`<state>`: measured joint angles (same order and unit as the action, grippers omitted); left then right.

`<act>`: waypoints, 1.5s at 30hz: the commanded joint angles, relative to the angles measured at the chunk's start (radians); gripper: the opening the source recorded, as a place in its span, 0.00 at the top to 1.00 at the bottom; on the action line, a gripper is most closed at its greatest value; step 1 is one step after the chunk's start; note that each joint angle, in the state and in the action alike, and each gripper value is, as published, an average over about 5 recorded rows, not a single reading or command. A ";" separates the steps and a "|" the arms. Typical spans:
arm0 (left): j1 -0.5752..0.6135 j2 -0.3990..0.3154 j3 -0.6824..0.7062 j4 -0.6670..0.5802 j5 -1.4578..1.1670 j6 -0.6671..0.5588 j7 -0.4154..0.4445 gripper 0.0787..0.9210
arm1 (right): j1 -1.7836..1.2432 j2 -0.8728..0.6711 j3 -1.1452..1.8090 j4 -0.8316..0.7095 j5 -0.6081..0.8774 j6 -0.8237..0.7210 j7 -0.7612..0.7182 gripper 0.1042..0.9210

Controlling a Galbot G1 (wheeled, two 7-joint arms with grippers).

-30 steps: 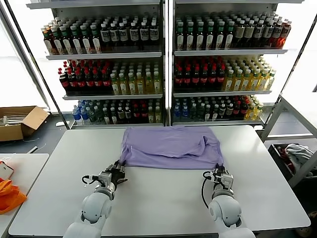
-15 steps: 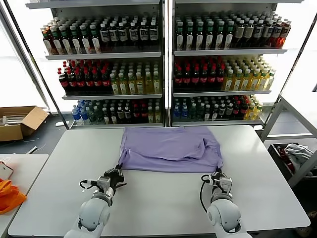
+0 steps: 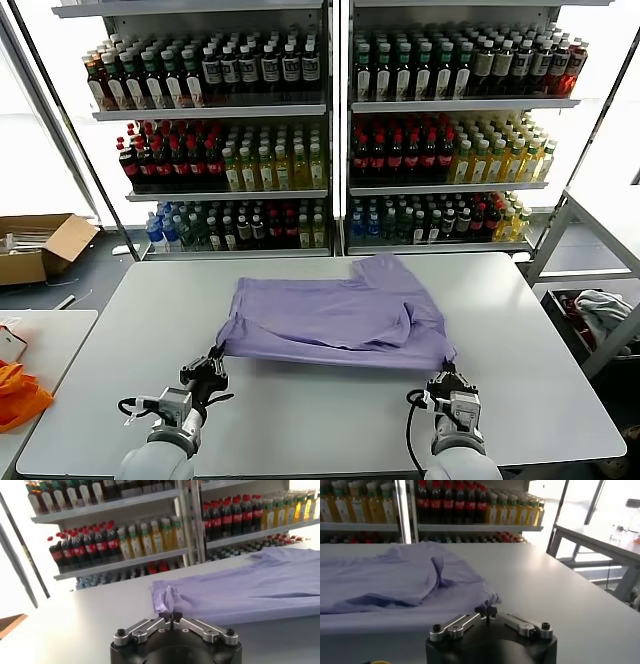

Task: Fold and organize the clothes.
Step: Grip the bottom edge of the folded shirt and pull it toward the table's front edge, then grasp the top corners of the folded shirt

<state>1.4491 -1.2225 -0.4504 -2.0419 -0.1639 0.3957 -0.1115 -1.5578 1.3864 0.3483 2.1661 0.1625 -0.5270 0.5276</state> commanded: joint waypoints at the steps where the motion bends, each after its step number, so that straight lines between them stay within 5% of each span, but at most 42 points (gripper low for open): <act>1: 0.375 -0.021 -0.074 -0.184 0.054 -0.080 -0.011 0.99 | -0.206 -0.011 -0.003 0.127 -0.067 0.016 0.020 1.00; 9: 0.389 -0.042 -0.066 -0.183 0.077 -0.074 -0.017 0.99 | -0.221 -0.018 -0.006 0.108 -0.089 0.037 0.021 0.97; 19: 0.385 -0.070 -0.021 -0.196 0.124 -0.065 0.034 0.92 | -0.225 -0.026 -0.020 0.100 -0.083 0.040 0.013 0.64; 27: 0.326 -0.084 -0.025 -0.281 0.094 -0.062 0.068 0.64 | -0.182 -0.026 0.025 0.146 -0.010 0.088 0.006 0.35; 33: 0.255 -0.073 -0.065 -0.301 0.026 -0.085 0.125 0.43 | -0.063 -0.042 0.103 0.110 -0.005 0.220 -0.237 0.16; 39: 0.097 0.009 -0.101 -0.245 -0.013 -0.061 0.235 0.23 | 0.222 -0.087 0.089 0.003 -0.011 0.107 -0.338 0.12; 45: -0.169 0.145 -0.092 -0.013 -0.148 -0.028 0.257 0.12 | 0.515 -0.229 -0.004 -0.189 0.097 -0.013 -0.427 0.12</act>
<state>1.6264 -1.2373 -0.5340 -2.2769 -0.1551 0.3355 0.0527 -1.3430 1.2546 0.3798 2.1248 0.1927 -0.4651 0.2305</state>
